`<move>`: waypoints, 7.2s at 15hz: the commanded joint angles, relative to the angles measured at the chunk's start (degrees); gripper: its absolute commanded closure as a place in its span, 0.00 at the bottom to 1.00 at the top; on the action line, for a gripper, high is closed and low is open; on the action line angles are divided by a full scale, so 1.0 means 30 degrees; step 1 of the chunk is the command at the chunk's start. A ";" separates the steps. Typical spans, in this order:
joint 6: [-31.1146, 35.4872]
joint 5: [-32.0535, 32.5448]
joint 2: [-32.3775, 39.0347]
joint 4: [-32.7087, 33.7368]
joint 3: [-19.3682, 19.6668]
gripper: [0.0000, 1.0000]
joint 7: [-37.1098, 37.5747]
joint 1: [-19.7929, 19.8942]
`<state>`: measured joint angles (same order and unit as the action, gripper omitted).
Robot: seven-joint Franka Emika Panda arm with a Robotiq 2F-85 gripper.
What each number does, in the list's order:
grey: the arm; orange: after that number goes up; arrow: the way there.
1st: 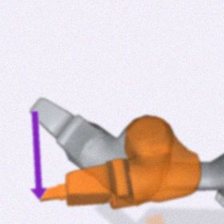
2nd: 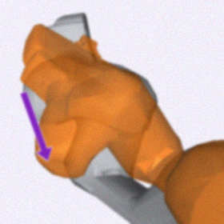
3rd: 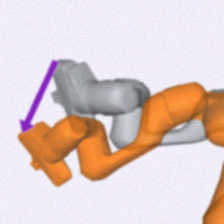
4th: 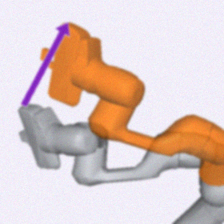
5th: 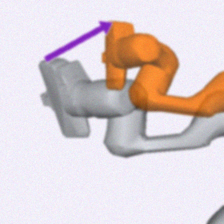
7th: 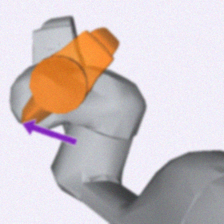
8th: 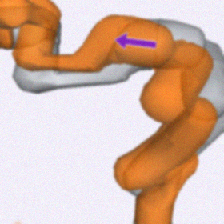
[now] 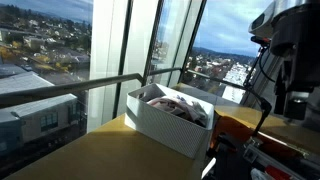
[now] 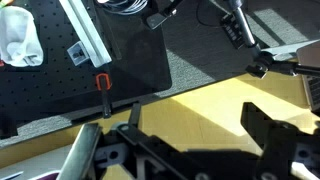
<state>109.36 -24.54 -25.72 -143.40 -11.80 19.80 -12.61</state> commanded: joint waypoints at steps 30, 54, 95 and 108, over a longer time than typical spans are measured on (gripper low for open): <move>1.1166 0.9194 0.6806 0.2010 0.0809 0.00 0.1090 0.4195; 1.2510 0.7882 1.9980 0.9142 0.4918 0.25 0.1646 0.3403; 1.0093 0.8279 1.1972 0.7714 -0.1550 1.00 0.7546 -0.1036; 0.9907 0.9435 1.1359 0.6918 0.0674 0.31 0.7445 -0.1116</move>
<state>140.77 3.80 13.15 -121.27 -11.13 42.27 -15.81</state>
